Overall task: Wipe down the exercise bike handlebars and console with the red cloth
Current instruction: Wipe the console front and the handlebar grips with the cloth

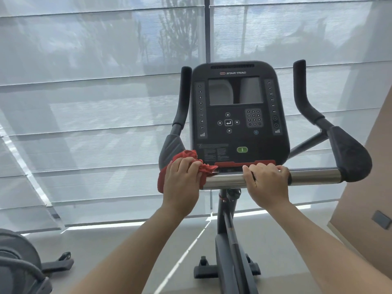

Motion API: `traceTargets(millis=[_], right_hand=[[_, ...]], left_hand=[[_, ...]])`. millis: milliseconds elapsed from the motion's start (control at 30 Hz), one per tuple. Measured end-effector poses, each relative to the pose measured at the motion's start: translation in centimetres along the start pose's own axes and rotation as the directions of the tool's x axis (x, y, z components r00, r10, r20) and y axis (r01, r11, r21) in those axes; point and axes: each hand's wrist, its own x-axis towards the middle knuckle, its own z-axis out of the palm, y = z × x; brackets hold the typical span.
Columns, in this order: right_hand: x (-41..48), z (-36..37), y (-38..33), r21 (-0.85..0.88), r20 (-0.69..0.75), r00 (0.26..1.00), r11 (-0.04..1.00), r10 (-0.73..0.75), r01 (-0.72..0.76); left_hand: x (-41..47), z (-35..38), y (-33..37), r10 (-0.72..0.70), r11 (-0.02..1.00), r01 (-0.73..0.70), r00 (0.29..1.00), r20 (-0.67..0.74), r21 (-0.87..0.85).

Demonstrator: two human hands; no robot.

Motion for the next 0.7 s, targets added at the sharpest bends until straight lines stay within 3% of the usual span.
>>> traceTargets(millis=[100, 267, 400, 533, 700], right_hand=[[0.1, 0.0, 0.3, -0.014, 0.045, 0.999, 1.000, -0.013, 0.013], [0.6, -0.8, 1.0, -0.028, 0.125, 0.988, 0.995, -0.090, 0.094], [1.2, -1.7, 2.9, -0.084, 0.139, 0.984, 0.988, -0.114, 0.126], [1.3, -1.9, 4.3, -0.132, 0.132, 0.984, 0.981, -0.123, 0.140], [1.0, -1.5, 3.8, -0.139, 0.067, 0.994, 0.986, -0.088, 0.096]], left_hand=[[1.2, 0.5, 1.0, -0.017, 0.999, 0.015, 0.999, 0.038, 0.049], [2.5, 1.4, 2.5, 0.060, 0.993, -0.076, 0.985, 0.164, 0.090], [2.3, -0.1, 0.2, 0.153, 0.988, -0.148, 0.957, 0.247, -0.036], [1.7, -1.2, -2.8, 0.152, 0.983, -0.115, 0.944, 0.293, -0.140], [2.7, 0.2, -0.8, 0.166, 0.985, -0.173, 0.955, 0.245, 0.008]])
